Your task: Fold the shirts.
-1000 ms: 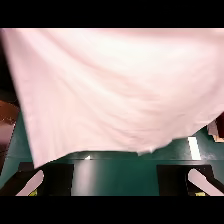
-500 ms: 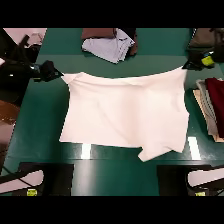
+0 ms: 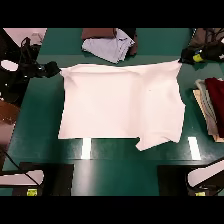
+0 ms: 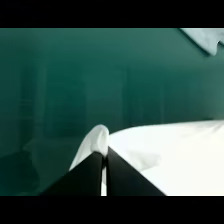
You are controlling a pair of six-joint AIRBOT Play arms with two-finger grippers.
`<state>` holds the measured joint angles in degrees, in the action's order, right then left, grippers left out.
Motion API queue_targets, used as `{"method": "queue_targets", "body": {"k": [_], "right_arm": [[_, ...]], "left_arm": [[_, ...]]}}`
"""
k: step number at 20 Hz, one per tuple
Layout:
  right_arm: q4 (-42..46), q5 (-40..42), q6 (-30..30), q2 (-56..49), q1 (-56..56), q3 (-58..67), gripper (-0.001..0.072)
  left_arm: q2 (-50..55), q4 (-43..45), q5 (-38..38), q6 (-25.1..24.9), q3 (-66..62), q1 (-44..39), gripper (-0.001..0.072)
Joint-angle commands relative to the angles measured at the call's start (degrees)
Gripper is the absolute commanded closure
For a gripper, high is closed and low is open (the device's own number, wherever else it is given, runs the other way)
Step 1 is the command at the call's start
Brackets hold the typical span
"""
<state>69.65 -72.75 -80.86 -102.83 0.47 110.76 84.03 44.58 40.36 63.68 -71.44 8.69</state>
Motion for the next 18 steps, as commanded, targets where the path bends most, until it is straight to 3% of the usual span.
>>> {"method": "queue_targets", "body": {"k": [1, 8, 9, 10, 11, 12, 13, 16, 18], "right_arm": [[5.6, -0.1, 1.4, 3.2, 1.4, -9.1, 0.0696], [6.9, 6.8, 0.2, 10.2, 5.0, -28.0, 0.0695], [7.0, 7.5, -0.7, 11.3, 4.9, -29.9, 0.0694], [6.5, 7.9, -1.2, 12.2, 4.4, -31.2, 0.0692], [6.3, 7.6, -1.2, 13.1, 4.2, -32.2, 0.0665], [6.4, 6.6, -1.2, 14.1, 3.8, -32.8, 0.0420], [6.3, 4.6, -1.2, 15.3, 3.1, -32.9, 0.0247], [6.4, -2.1, -0.6, 20.6, 0.6, -32.9, 0.0253], [6.3, -7.6, 0.1, 23.8, -1.8, -32.9, 0.0263]], "left_arm": [[1.7, 0.0, 1.5, -7.5, 0.0, 0.1, 0.0682], [8.6, 0.5, 5.3, -7.9, 0.1, 0.1, 0.0681], [8.5, 1.0, 5.3, -6.7, -0.2, 0.1, 0.0640], [8.5, 2.4, 5.7, -4.5, -0.7, 0.1, 0.0368], [8.5, 4.3, 7.1, -2.2, -1.6, 0.1, 0.0163], [8.5, 7.1, 10.0, -0.2, -3.1, 0.2, 0.0140], [8.5, 9.8, 13.8, 0.8, -5.0, 0.6, 0.0137], [5.8, 15.0, 25.4, 0.8, -8.8, 3.9, 0.0138], [1.5, 15.4, 29.2, 0.8, -5.6, 7.3, 0.0138]]}}
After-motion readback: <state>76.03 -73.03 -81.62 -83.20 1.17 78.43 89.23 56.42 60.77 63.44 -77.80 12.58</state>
